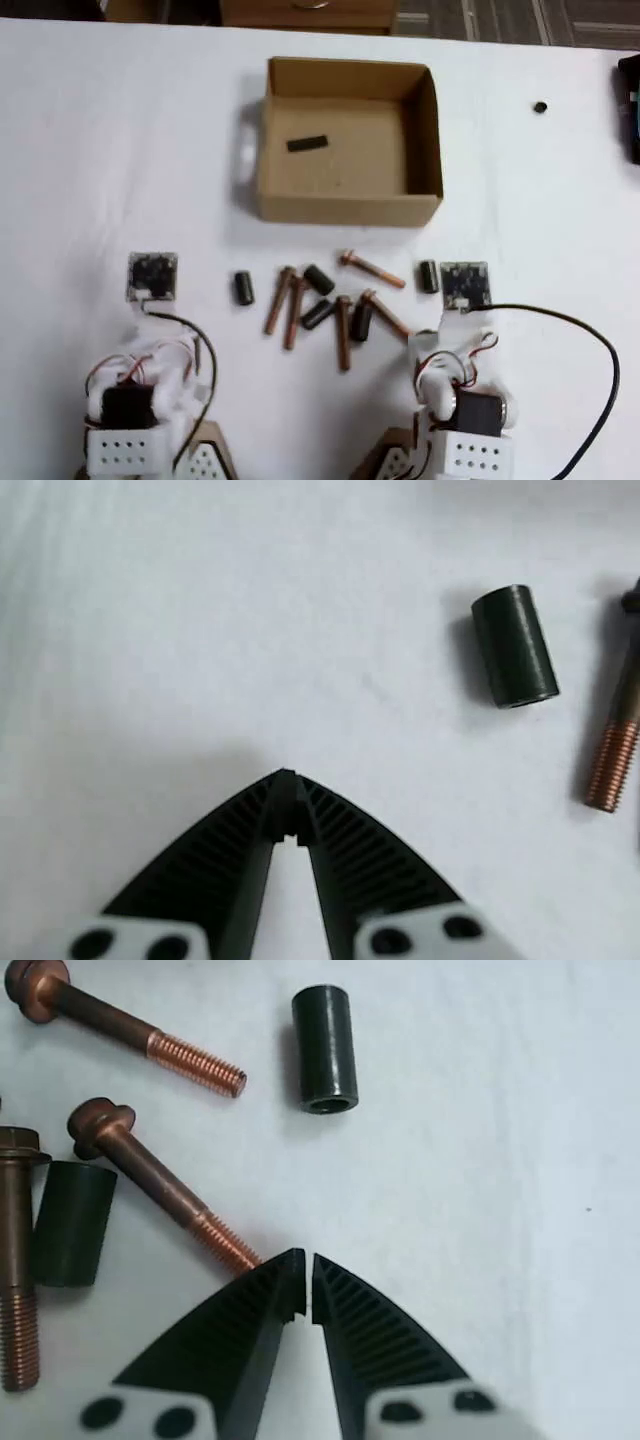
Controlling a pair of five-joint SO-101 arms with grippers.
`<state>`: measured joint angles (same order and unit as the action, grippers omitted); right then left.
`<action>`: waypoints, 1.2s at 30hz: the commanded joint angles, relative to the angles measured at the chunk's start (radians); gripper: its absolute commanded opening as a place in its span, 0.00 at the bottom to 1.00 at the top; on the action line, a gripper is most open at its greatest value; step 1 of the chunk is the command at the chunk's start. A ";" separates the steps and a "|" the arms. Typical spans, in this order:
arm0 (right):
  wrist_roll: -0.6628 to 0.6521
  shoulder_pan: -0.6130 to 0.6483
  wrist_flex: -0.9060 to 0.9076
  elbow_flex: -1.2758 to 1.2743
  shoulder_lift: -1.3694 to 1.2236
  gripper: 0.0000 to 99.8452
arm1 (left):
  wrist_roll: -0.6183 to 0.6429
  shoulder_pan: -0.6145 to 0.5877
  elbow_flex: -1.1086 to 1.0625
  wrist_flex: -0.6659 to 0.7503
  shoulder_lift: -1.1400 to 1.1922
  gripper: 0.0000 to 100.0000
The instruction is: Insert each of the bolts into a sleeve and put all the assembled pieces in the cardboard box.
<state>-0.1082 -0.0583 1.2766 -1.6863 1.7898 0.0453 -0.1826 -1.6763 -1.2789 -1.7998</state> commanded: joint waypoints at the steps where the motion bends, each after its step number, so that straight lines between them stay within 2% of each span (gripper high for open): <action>1: 0.011 -0.007 -0.010 -0.008 0.007 0.02 | -0.002 -0.009 -0.018 -0.008 -0.021 0.02; 32: 0.014 -0.005 -0.010 -0.008 0.007 0.02 | 0.000 -0.008 -0.018 -0.006 -0.021 0.02; 36: 0.014 0.035 -0.012 -0.008 0.007 0.02 | -0.003 -0.009 -0.018 -0.006 -0.021 0.02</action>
<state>-0.0974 -0.0476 1.2658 -1.6863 1.7898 0.0453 -0.1857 -1.6763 -1.2789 -1.7998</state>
